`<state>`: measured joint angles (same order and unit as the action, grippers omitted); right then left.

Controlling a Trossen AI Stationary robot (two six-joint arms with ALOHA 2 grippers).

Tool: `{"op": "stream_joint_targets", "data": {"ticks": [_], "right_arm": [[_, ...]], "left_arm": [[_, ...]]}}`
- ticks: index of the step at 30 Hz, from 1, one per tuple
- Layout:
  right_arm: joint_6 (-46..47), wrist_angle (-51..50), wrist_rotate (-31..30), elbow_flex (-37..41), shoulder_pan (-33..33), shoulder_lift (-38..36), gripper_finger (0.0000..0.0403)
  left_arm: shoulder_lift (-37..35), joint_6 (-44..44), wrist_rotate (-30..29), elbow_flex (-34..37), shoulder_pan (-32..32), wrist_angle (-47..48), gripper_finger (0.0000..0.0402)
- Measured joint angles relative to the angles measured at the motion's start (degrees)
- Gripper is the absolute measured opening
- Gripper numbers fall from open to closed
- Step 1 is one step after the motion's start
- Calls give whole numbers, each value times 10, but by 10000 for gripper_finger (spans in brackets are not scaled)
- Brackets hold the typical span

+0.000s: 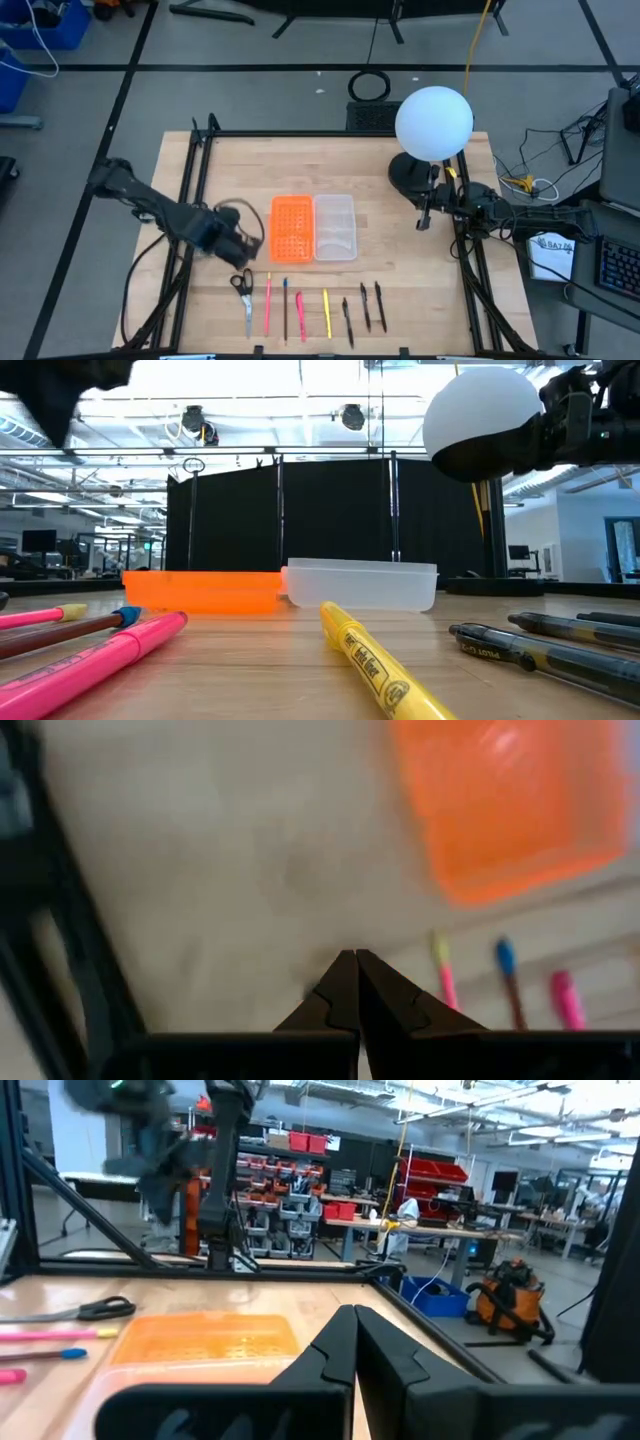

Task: Pick & place school supplies into a supply box
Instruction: Put the black scissors into the supply box

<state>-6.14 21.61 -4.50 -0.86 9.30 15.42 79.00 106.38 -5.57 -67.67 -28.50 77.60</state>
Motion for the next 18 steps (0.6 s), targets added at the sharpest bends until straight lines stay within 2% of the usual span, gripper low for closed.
{"op": "stream_joint_targets", "data": {"ticks": [2, 9, 14, 18], "right_arm": [[10, -7, 0, 0, 0, 0, 0], [49, -23, 2, 0, 0, 0, 0], [59, -34, 2, 0, 0, 0, 0], [59, -28, 3, 0, 0, 0, 0]], "left_arm": [[27, 48, 22, 0, -23, -25, 5], [107, 171, 22, 0, -77, -104, 5], [137, 189, 26, 0, -81, -164, 7], [148, 192, 26, 1, -72, -173, 35]]}}
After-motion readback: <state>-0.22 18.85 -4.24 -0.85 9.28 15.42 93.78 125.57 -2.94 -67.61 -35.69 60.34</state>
